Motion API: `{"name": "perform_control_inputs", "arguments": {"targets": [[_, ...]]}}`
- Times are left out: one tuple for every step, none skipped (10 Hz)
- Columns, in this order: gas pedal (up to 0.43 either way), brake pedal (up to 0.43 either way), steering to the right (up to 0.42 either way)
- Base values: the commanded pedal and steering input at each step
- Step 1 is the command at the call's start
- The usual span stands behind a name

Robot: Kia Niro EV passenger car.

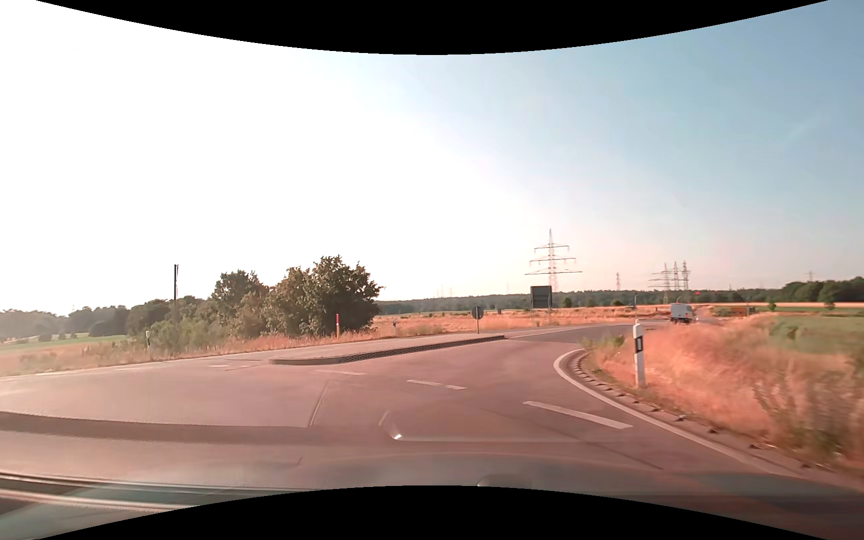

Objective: Follow the waypoints while adhering to traffic rules and regulations

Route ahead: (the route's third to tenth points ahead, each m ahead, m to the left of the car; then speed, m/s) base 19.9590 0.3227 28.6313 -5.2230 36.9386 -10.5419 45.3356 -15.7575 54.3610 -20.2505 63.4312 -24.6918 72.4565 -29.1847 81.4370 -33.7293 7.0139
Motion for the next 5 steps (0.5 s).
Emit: {"name": "perform_control_inputs", "arguments": {"targets": [[0.098,0.000,-0.093],[0.098,0.000,-0.051],[0.098,0.000,-0.018],[0.098,0.000,0.019],[0.098,0.000,0.043]]}}
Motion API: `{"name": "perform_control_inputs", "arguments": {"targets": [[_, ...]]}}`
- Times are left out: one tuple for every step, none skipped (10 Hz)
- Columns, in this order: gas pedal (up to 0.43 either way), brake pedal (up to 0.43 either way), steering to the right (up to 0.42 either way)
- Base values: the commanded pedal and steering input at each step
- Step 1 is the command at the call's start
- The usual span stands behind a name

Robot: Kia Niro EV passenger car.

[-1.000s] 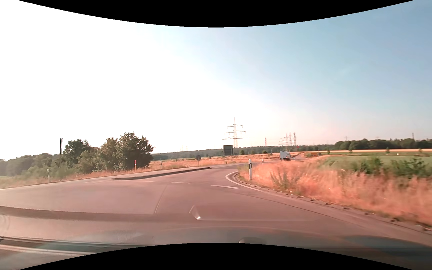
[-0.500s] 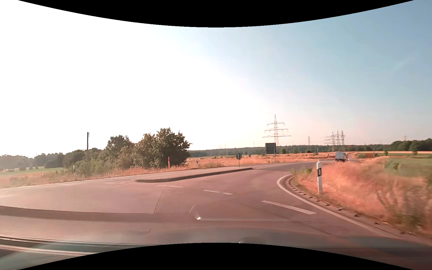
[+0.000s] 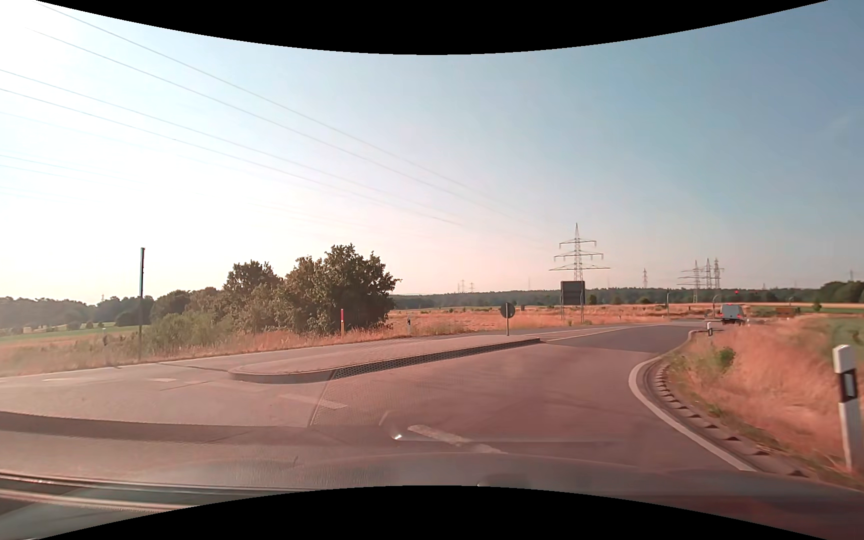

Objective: Follow the waypoints while adhering to traffic rules and regulations

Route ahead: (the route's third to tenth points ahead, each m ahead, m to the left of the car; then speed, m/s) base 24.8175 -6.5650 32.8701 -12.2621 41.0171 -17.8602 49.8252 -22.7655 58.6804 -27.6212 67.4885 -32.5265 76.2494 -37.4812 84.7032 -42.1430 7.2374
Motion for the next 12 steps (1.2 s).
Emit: {"name": "perform_control_inputs", "arguments": {"targets": [[0.098,0.000,0.068],[0.098,0.000,0.093],[0.098,0.000,0.117],[0.098,0.000,0.135],[0.098,0.000,0.147],[0.098,0.000,0.154],[0.098,0.000,0.156],[0.098,0.000,0.156],[0.098,0.000,0.156],[0.098,0.000,0.156],[0.098,0.000,0.153],[0.098,0.000,0.146]]}}
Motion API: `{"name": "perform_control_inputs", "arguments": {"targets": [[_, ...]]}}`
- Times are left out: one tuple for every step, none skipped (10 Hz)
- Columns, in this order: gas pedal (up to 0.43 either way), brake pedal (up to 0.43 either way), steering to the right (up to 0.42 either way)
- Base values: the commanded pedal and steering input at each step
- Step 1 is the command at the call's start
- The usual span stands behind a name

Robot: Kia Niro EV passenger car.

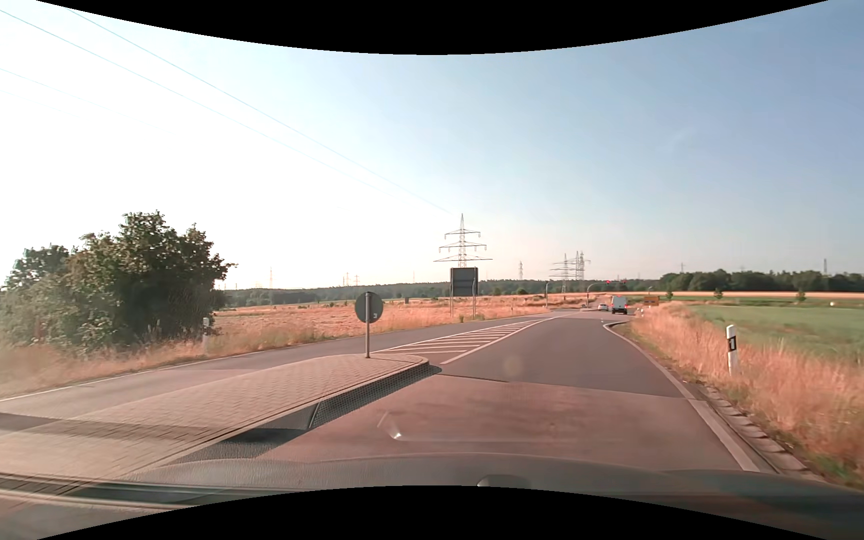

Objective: Follow the waypoints while adhering to traffic rules and regulations

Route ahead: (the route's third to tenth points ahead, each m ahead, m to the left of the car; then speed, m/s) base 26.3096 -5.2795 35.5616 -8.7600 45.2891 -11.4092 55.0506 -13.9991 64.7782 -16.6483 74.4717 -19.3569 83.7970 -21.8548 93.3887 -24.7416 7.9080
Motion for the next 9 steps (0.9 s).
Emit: {"name": "perform_control_inputs", "arguments": {"targets": [[0.098,0.000,0.140],[0.098,0.000,0.130],[0.098,0.000,0.116],[0.087,0.000,0.098],[0.079,0.000,0.086],[0.059,0.000,0.074],[0.020,0.000,0.063],[0.000,0.000,0.055],[0.000,0.000,0.049]]}}
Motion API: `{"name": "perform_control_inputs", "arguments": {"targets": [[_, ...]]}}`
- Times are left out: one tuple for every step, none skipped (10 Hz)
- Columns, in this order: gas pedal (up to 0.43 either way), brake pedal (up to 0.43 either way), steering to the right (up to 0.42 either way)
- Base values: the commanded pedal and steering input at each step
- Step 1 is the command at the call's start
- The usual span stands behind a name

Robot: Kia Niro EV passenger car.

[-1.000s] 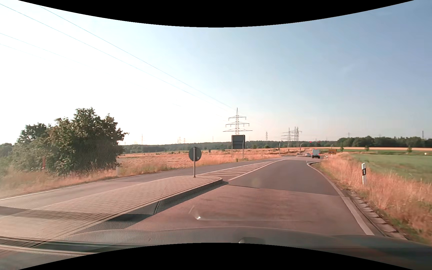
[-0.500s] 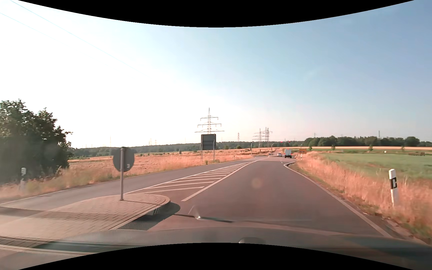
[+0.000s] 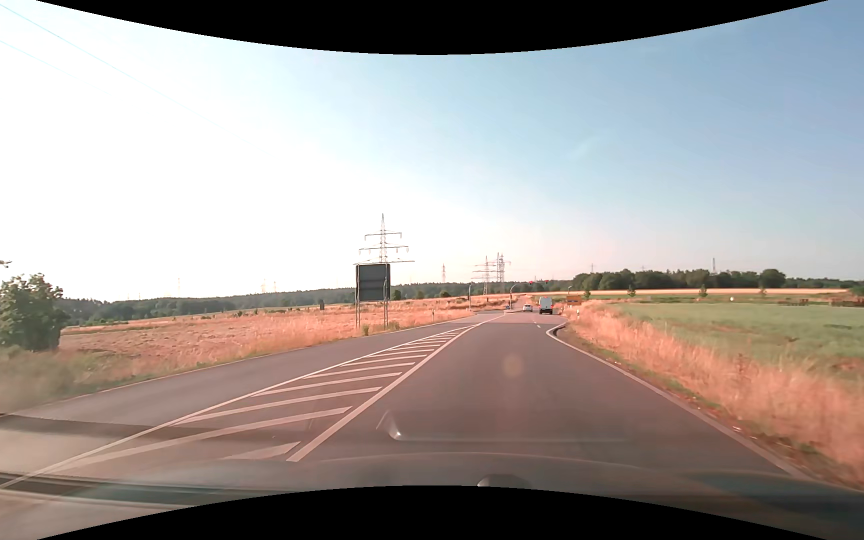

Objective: Follow the waypoints while adhering to traffic rules and regulations

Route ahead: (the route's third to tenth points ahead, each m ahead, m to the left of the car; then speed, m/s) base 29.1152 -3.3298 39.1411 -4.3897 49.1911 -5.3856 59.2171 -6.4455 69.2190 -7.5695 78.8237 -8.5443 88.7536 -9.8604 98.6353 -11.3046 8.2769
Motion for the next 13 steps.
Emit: {"name": "perform_control_inputs", "arguments": {"targets": [[0.000,0.000,0.045],[0.000,0.000,0.045],[0.000,0.000,0.044],[0.000,0.000,0.044],[0.000,0.000,0.043],[0.000,0.000,0.041],[0.000,0.000,0.039],[0.000,0.000,0.036],[0.000,0.000,0.033],[0.000,0.000,0.029],[0.000,0.000,0.026],[0.000,0.000,0.025],[0.000,0.000,0.023]]}}
